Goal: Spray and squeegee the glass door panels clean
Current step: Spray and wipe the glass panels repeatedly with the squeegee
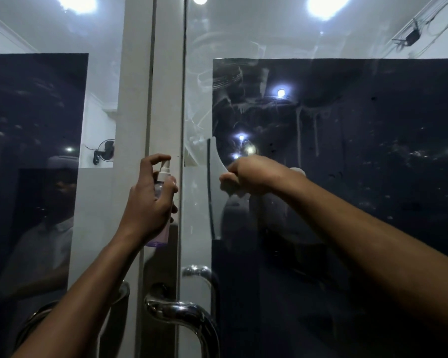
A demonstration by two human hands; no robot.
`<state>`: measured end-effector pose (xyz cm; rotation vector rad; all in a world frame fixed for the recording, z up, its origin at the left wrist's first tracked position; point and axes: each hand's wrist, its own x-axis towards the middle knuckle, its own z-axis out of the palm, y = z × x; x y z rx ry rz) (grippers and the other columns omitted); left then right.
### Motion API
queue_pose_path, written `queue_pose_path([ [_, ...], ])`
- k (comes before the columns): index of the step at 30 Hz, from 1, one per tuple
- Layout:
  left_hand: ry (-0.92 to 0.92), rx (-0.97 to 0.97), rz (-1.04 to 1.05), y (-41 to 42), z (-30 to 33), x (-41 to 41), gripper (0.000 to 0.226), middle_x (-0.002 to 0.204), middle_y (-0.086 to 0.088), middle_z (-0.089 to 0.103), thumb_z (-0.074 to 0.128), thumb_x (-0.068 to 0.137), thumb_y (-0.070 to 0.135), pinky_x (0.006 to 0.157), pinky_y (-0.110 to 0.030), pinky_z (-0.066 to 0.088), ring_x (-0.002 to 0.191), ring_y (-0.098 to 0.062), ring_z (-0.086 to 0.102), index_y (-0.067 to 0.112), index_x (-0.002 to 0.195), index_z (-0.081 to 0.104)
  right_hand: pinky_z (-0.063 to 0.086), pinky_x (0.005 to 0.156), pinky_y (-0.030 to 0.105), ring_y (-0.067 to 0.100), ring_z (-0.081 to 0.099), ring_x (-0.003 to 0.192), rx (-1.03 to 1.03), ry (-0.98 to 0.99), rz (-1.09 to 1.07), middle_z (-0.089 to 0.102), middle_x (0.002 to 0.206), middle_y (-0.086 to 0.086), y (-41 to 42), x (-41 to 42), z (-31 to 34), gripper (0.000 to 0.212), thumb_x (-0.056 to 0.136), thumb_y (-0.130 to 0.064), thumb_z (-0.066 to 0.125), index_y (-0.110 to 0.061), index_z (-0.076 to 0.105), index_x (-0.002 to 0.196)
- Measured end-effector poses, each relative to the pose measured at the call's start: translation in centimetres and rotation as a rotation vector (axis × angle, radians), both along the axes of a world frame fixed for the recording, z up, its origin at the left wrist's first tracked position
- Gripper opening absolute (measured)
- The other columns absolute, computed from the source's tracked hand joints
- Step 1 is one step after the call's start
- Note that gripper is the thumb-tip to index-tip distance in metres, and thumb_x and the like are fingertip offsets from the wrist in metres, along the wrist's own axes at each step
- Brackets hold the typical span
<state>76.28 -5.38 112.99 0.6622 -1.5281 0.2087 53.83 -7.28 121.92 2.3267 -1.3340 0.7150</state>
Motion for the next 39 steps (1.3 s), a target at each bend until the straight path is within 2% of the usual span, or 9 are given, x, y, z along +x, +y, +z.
queue_pose_path([
  [5, 0.001, -0.018, -0.014, -0.1, 0.1, -0.7, 0.034, 0.085, -0.007, 0.06, 0.048, 0.104, 0.017, 0.048, -0.024, 0.055, 0.059, -0.019, 0.065, 0.035, 0.129, 0.035, 0.055, 0.082, 0.039, 0.015, 0.064, 0.078, -0.037, 0.051, 0.026, 0.066, 0.089, -0.001, -1.0, 3.6, -2.4, 0.035, 0.101, -0.052, 0.041, -0.029, 0.063, 0.086],
  [10, 0.0, -0.005, -0.006, -0.1, -0.5, -0.5, 0.034, 0.081, -0.003, 0.063, 0.049, 0.104, 0.017, 0.049, -0.033, 0.058, 0.055, -0.02, 0.065, 0.04, 0.127, 0.037, 0.055, 0.089, 0.042, 0.02, 0.068, 0.086, 0.068, 0.079, -0.047, 0.073, 0.096, 0.002, -1.2, -0.1, -2.5, 0.041, 0.101, -0.054, 0.043, -0.026, 0.072, 0.102],
  [15, -0.003, 0.006, 0.01, 0.0, -1.0, -0.2, 0.035, 0.084, -0.006, 0.061, 0.049, 0.104, 0.015, 0.05, -0.032, 0.058, 0.058, -0.023, 0.065, 0.037, 0.129, 0.036, 0.052, 0.078, 0.035, 0.013, 0.061, 0.076, 0.054, 0.058, 0.006, 0.066, 0.091, 0.0, -1.2, 3.8, -3.8, 0.038, 0.102, -0.05, 0.041, -0.023, 0.067, 0.102],
  [20, -0.01, 0.027, -0.004, 0.5, -2.1, 0.4, 0.037, 0.087, -0.007, 0.062, 0.049, 0.104, 0.015, 0.049, -0.032, 0.058, 0.058, -0.023, 0.065, 0.04, 0.128, 0.036, 0.054, 0.086, 0.039, 0.018, 0.066, 0.087, 0.153, 0.037, -0.033, 0.07, 0.097, -0.002, 0.2, -2.0, -6.0, 0.037, 0.1, -0.054, 0.045, -0.027, 0.069, 0.101],
  [24, -0.013, 0.034, -0.013, 0.6, -3.2, 0.0, 0.034, 0.083, -0.007, 0.062, 0.05, 0.101, 0.025, 0.048, -0.029, 0.056, 0.056, -0.023, 0.063, 0.04, 0.128, 0.037, 0.049, 0.073, 0.032, 0.015, 0.063, 0.085, 0.054, -0.013, -0.048, 0.069, 0.098, -0.003, 1.5, -1.7, -7.1, 0.041, 0.1, -0.058, 0.04, -0.029, 0.069, 0.104],
  [28, -0.008, 0.052, -0.052, 0.5, -4.2, -1.5, 0.034, 0.082, -0.009, 0.063, 0.048, 0.095, 0.031, 0.049, -0.037, 0.058, 0.056, -0.022, 0.063, 0.041, 0.126, 0.038, 0.04, 0.072, 0.033, 0.022, 0.063, 0.093, 0.095, 0.126, -0.03, 0.067, 0.107, 0.004, 0.0, 3.4, -9.0, 0.044, 0.102, -0.055, 0.037, -0.027, 0.068, 0.113],
  [32, -0.014, 0.076, -0.098, 0.8, -5.6, -2.1, 0.032, 0.082, -0.007, 0.062, 0.048, 0.093, 0.035, 0.049, -0.042, 0.058, 0.055, -0.023, 0.063, 0.049, 0.12, 0.04, 0.042, 0.072, 0.032, 0.018, 0.059, 0.087, 0.143, 0.119, -0.127, 0.067, 0.105, -0.001, 0.2, -3.2, -7.7, 0.04, 0.099, -0.059, 0.04, -0.031, 0.067, 0.108],
  [36, -0.017, 0.086, -0.11, 1.1, -6.6, -2.0, 0.035, 0.082, -0.006, 0.061, 0.049, 0.093, 0.037, 0.049, -0.044, 0.058, 0.056, -0.022, 0.064, 0.058, 0.118, 0.038, 0.051, 0.084, 0.037, 0.016, 0.06, 0.088, 0.157, 0.099, -0.255, 0.068, 0.106, -0.006, 2.0, -10.9, -5.6, 0.027, 0.097, -0.065, 0.038, -0.047, 0.057, 0.087],
  [39, -0.008, 0.093, -0.099, 1.1, -6.8, -2.4, 0.035, 0.079, -0.002, 0.061, 0.049, 0.093, 0.036, 0.051, -0.047, 0.058, 0.054, -0.021, 0.063, 0.055, 0.12, 0.04, 0.05, 0.082, 0.037, 0.018, 0.061, 0.091, 0.104, 0.096, -0.267, 0.069, 0.107, -0.004, 2.7, -10.4, -5.0, 0.031, 0.097, -0.062, 0.039, -0.042, 0.062, 0.092],
])
